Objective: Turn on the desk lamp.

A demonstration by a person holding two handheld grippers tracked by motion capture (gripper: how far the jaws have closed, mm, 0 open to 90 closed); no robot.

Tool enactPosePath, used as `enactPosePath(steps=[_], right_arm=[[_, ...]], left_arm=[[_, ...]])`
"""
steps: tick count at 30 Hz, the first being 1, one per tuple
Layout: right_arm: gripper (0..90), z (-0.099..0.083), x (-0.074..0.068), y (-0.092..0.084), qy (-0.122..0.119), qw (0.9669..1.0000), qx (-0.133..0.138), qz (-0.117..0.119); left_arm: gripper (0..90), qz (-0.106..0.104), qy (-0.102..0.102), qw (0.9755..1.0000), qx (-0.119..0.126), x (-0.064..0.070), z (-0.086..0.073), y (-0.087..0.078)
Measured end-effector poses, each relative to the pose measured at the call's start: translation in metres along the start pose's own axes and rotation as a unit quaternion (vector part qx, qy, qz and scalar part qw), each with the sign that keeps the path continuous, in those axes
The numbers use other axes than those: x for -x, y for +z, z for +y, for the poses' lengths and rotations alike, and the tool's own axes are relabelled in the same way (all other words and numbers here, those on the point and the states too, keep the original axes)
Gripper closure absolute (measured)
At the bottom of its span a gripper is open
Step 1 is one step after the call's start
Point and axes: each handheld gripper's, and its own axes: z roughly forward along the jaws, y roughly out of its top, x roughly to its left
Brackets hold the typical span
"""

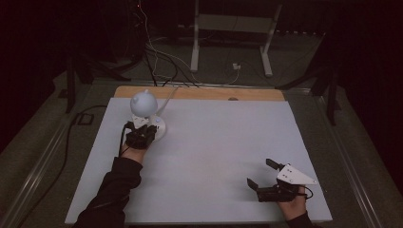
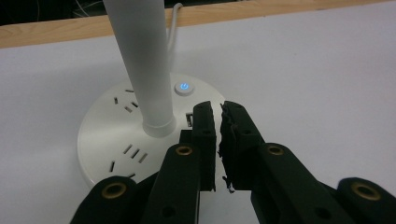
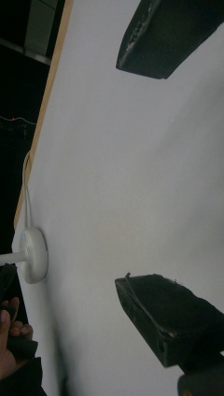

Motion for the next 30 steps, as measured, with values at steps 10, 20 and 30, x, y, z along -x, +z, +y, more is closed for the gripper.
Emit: enactPosePath(steps=[10,20,30], right_arm=[[0.0,0.000,0.000,0.000,0.000,1.0000,-0.001,0.002],[0.0,0.000,0.000,0.000,0.002,1.0000,0.000,0.004],[0.0,0.000,0.000,0.001,0.003,1.0000,-0.003,0.005]], left_arm=[[90.0,-0.002,0.013,0.9999,-0.007,-0.003,-0.003,0.006],[90.0,0.005,0.014,0.9997,-0.018,-0.008,-0.007,0.014],[90.0,0.002,0.014,0.9996,-0.023,-0.008,-0.007,0.016]])
